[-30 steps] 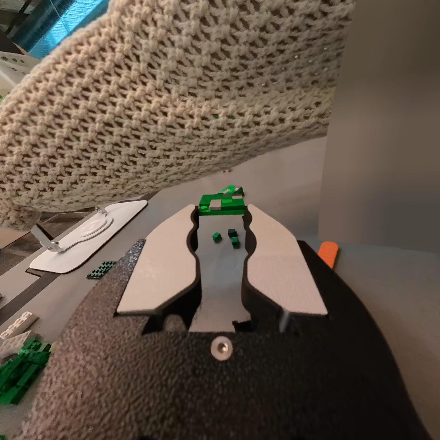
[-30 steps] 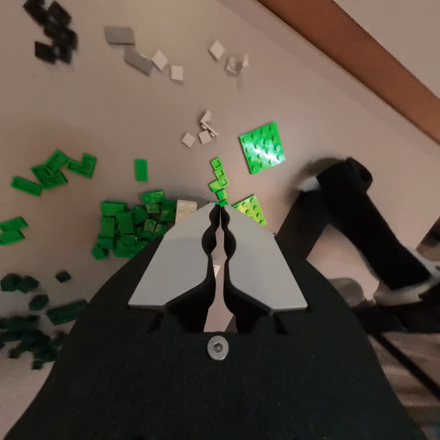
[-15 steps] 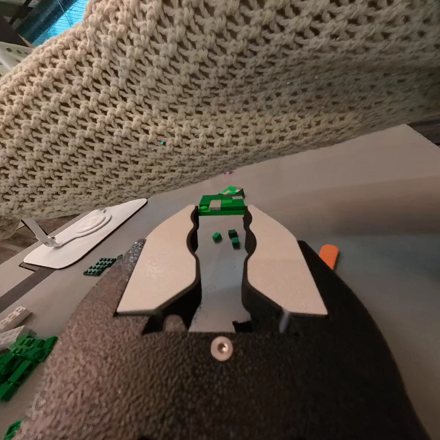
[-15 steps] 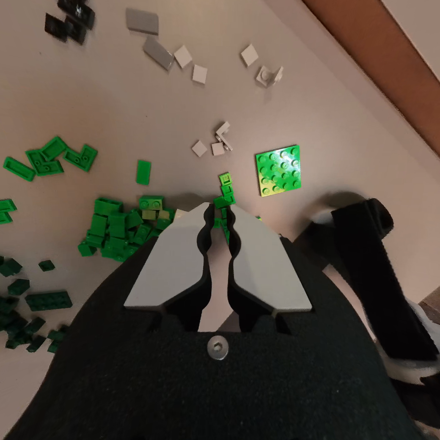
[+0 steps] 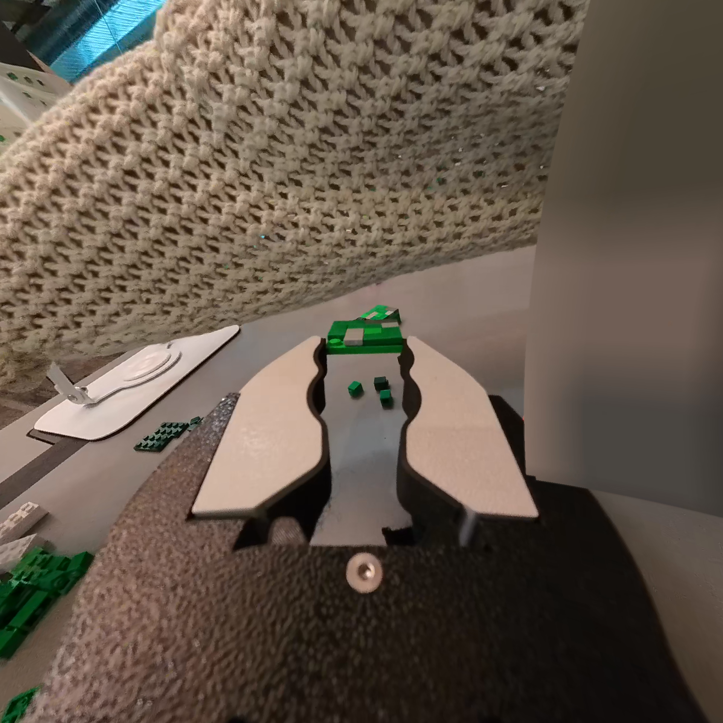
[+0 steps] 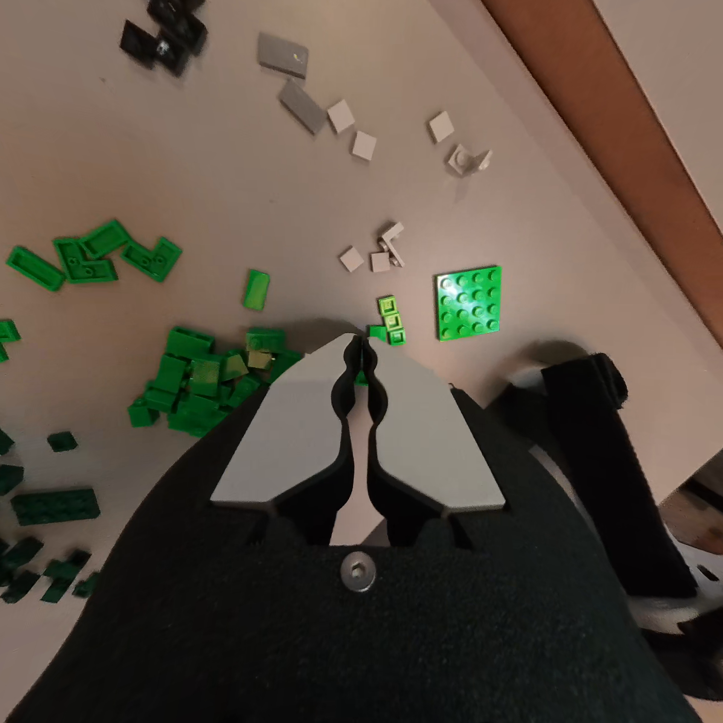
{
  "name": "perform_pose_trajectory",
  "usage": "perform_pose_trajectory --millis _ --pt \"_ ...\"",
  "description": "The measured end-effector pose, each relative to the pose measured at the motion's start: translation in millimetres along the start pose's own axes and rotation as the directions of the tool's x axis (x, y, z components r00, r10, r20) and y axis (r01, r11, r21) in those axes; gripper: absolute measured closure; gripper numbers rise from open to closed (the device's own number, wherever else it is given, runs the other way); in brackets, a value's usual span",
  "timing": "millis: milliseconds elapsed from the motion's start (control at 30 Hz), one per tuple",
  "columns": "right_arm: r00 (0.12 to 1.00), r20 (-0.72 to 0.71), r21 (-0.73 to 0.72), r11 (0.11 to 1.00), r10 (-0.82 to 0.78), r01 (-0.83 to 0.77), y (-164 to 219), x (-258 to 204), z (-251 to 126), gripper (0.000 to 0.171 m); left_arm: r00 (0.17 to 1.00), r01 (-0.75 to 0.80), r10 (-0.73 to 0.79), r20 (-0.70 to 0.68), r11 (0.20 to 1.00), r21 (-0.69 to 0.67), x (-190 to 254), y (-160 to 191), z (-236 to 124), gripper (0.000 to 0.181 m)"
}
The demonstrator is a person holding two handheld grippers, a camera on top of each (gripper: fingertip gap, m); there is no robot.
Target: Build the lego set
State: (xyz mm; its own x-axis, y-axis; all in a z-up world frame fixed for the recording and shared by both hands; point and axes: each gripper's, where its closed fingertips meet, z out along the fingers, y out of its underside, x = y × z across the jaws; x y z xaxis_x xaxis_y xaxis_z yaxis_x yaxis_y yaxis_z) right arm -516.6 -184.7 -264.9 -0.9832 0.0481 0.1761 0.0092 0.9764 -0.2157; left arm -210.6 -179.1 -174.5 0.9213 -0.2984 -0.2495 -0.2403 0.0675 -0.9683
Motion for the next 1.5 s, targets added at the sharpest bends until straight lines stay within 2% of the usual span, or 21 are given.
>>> perform_pose_trajectory --millis 100,267,500,633,767,867,1033,1200,1300,1367,1500 --pt "1.0 -0.025 -0.006 1.0 0.005 -0.005 1.3 0.2 0.1 0.167 1.0 -0.001 0.001 -0.002 1.0 -0.001 0.5 0.0 0.1 0.146" --pt "0.986 0.032 0.012 0.986 0.164 -0.165 1.1 3.6 0.6 0.159 1.0 0.0 0.0 -0.004 1.0 -0.002 0.6 0.1 0.1 0.146" --pt "0.982 0.075 0.054 0.982 0.174 -0.179 -4.3 3.6 2.9 0.157 1.0 0.002 -0.002 -0.005 1.0 -0.001 0.6 0.0 -0.1 0.146" --pt "0.983 0.084 0.051 0.985 0.161 -0.166 -5.2 0.7 4.4 0.162 1.0 0.003 -0.003 -0.004 1.0 0.0 0.6 -0.1 -0.3 0.146" --pt "0.988 0.039 0.082 0.985 0.151 -0.154 -7.6 1.3 -2.5 0.163 1.0 0.006 -0.006 -0.003 1.0 0.002 0.3 -0.4 -0.9 0.146" --pt "0.984 -0.027 0.183 0.969 0.177 -0.169 -21.6 -5.1 -28.9 0.163 1.0 0.01 -0.01 -0.002 1.0 0.003 0.3 -0.7 -2.0 0.146" --pt "0.963 -0.141 0.429 0.891 0.23 -0.151 -51.2 -71.1 -109.3 0.163 0.999 0.024 -0.025 -0.031 1.0 -0.014 3.3 1.2 -1.5 0.146" --pt "0.882 -0.277 0.545 0.818 0.38 -0.181 -33.4 -174.0 -175.8 0.163 0.99 0.065 -0.071 -0.118 0.997 -0.047 13.8 3.9 -0.8 0.146" --pt "0.816 -0.294 0.589 0.767 0.497 -0.255 -16.3 -235.4 -187.6 0.163 0.974 0.119 -0.13 -0.186 0.991 -0.069 20.4 4.8 -0.6 0.146" --pt "0.791 -0.25 0.632 0.713 0.558 -0.302 -15.8 -270.2 -183.4 0.163 0.959 0.156 -0.173 -0.227 0.984 -0.089 24.0 5.5 -0.7 0.146" --pt "0.762 -0.174 0.68 0.636 0.624 -0.366 -21.9 -307.6 -162.4 0.163 0.938 0.177 -0.201 -0.283 0.978 -0.106 30.9 5.4 -2.6 0.146"
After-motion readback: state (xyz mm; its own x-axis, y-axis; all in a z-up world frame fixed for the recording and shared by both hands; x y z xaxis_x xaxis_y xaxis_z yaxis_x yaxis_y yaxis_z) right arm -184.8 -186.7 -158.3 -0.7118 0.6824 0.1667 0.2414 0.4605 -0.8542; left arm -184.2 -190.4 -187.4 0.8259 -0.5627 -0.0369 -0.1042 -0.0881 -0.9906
